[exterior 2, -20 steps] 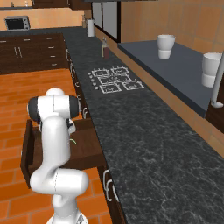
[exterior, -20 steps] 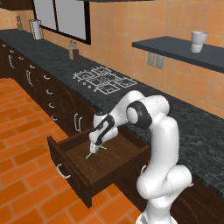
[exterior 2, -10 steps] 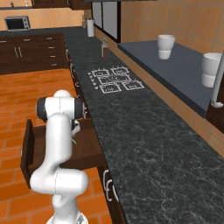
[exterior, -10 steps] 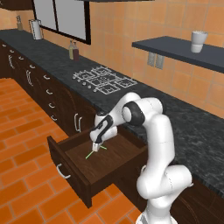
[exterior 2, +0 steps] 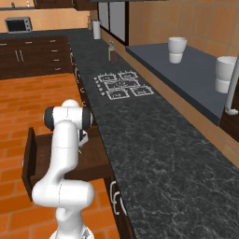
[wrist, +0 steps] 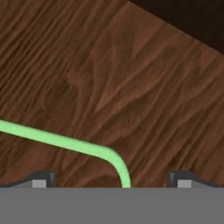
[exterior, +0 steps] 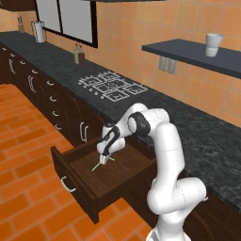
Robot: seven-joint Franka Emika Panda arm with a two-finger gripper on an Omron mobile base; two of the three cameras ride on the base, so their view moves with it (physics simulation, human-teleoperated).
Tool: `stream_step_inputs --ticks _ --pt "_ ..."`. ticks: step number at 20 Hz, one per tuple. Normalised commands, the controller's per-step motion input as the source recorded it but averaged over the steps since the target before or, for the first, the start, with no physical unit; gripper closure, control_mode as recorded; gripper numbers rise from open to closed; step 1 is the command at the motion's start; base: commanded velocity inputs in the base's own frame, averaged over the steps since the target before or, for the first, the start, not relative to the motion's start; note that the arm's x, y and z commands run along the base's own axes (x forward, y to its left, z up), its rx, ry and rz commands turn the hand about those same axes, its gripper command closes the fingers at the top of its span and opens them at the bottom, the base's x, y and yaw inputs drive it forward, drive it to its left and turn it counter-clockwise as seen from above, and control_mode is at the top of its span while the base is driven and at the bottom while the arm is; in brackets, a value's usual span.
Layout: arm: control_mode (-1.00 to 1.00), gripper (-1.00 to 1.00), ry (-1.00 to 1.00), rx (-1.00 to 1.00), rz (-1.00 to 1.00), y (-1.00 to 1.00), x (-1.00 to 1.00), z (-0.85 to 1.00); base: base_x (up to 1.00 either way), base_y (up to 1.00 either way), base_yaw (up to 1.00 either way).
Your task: Take a straw from the drawer in front and place it inside the glass cup on the dining counter.
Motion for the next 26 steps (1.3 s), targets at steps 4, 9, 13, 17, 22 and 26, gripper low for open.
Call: stream_step_inputs --ticks 4,9,13,17,22,26 --pt "-1.00 -1.00 0.00 0.00 0.00 -0.03 0.24 -0.24 0.00 0.00 0.00" --pt "-1.00 -1.00 0.00 0.00 0.00 -0.02 0.07 -0.31 0.00 0.00 0.00" --pt "-1.00 1.00 -0.04 -0.01 0.00 0.00 -0.44 -0.43 0.00 0.00 0.00" --pt "-1.00 1.00 -0.12 -0.02 0.00 0.00 -0.61 -0.48 0.00 0.00 0.00" --pt "-1.00 1.00 -0.06 0.00 0.00 0.00 -0.33 -0.28 0.00 0.00 0.00" --pt "-1.00 1.00 0.00 0.00 0.00 0.00 -0.28 -0.02 0.00 0.00 0.00"
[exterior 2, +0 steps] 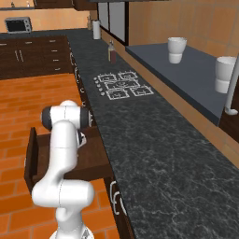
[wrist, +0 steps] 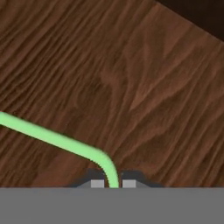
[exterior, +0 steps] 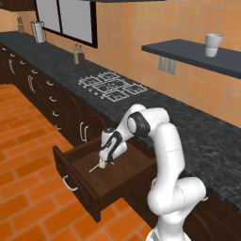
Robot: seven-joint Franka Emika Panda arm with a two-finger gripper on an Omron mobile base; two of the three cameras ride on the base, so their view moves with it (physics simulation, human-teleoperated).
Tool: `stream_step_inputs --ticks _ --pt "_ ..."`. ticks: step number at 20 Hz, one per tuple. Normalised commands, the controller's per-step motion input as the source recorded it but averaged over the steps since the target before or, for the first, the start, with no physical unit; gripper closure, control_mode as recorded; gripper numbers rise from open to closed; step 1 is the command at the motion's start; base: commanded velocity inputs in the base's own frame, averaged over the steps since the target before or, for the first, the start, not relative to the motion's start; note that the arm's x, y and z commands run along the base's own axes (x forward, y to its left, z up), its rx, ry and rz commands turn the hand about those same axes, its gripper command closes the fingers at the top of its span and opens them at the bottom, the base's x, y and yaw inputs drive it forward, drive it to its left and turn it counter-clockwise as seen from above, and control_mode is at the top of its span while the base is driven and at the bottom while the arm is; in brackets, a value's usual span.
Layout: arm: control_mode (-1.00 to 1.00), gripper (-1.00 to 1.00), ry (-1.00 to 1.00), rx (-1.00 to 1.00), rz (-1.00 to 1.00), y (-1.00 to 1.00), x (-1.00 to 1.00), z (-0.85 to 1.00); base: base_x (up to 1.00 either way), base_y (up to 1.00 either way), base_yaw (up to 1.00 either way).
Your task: Take a straw from the drawer in front and place it inside the glass cup on the dining counter.
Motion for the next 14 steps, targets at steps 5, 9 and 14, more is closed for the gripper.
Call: stream_step_inputs --ticks 5,9,14 --pt "-1.00 1.00 -0.02 0.00 0.00 0.02 -0.39 0.45 0.00 0.00 0.00" --pt "-1.00 1.00 -0.07 0.01 0.00 0.01 -0.29 1.00 0.00 0.00 0.00" --pt "-1.00 1.00 0.00 0.02 0.00 0.08 -0.04 1.00 0.00 0.00 0.00"
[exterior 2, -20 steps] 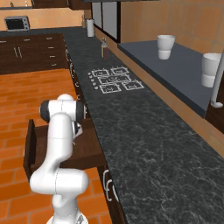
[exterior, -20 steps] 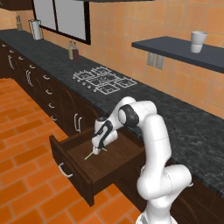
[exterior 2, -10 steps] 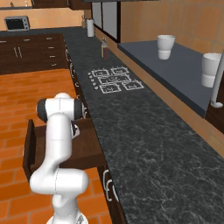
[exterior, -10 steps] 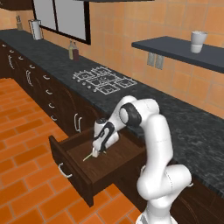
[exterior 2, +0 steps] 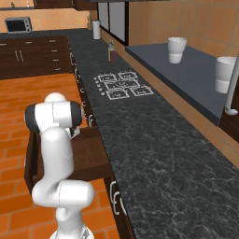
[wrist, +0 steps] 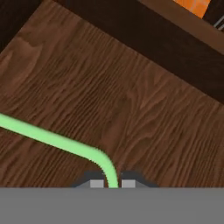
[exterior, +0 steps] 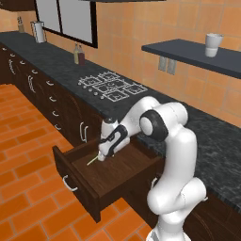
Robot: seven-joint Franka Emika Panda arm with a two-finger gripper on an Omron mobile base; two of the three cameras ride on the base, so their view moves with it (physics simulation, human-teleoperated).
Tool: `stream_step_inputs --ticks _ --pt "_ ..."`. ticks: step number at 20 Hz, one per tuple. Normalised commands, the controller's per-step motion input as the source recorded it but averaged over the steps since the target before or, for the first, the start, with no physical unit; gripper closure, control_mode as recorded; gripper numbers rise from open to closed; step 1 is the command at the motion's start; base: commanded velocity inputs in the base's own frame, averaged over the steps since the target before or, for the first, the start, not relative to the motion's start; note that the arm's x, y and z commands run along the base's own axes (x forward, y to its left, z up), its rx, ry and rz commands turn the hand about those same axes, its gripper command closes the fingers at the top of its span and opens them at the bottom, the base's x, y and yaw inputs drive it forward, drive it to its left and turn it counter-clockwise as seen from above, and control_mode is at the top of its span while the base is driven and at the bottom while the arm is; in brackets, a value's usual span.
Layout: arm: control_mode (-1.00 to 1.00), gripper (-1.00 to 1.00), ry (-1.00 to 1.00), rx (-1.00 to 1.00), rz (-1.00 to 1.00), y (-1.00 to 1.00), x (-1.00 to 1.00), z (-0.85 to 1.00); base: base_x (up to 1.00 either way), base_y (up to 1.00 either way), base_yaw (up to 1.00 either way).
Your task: Take a straw from the drawer in front and place it inside the glass cup on the dining counter.
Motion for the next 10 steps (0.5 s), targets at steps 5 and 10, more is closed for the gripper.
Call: stream_step_inputs --ticks 5,10 --pt "-1.00 1.00 0.00 0.01 0.00 0.05 0.00 1.00 0.00 0.00 0.00" --pt "-1.00 1.00 0.00 0.00 0.00 0.01 0.00 1.00 0.00 0.00 0.00"
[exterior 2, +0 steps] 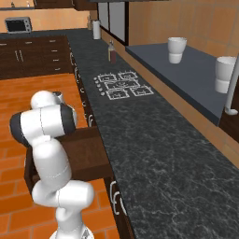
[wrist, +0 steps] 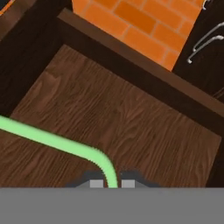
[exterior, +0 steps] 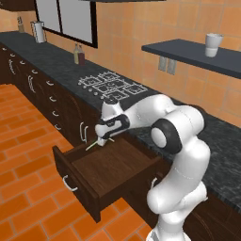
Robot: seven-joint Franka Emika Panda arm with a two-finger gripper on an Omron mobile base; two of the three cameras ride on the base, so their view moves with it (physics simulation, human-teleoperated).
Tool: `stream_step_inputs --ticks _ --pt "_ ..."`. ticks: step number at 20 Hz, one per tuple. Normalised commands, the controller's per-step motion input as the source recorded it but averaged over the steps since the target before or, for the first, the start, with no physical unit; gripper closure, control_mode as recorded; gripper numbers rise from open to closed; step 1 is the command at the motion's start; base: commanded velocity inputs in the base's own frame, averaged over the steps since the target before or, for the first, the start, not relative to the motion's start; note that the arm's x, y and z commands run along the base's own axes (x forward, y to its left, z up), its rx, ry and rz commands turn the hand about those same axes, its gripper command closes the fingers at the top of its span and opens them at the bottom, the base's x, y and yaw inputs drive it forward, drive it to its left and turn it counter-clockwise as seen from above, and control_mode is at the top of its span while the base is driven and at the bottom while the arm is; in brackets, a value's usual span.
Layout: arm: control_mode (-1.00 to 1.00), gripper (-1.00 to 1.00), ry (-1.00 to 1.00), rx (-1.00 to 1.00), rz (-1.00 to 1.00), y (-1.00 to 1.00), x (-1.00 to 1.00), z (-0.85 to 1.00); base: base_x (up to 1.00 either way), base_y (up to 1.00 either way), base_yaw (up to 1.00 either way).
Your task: Take a straw from the drawer in front and place it inside the glass cup on the dining counter.
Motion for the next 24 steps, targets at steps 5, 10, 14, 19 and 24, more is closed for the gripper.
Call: stream_step_inputs --ticks 5,10,14,19,24 --pt "-1.00 1.00 0.02 0.00 0.00 0.00 -0.05 1.00 0.00 0.00 0.00" --pt "-1.00 1.00 0.00 -0.03 0.00 -0.06 -0.28 1.00 0.00 0.00 0.00" --pt "-1.00 1.00 0.00 -0.04 -0.05 -0.37 -0.49 1.00 0.00 0.00 0.00" --pt "-1.00 1.00 -0.02 0.00 -0.13 -0.60 -0.76 0.90 0.00 0.00 0.00" --pt "-1.00 1.00 -0.01 0.00 -0.14 -0.56 -0.54 0.27 0.00 0.00 0.00"
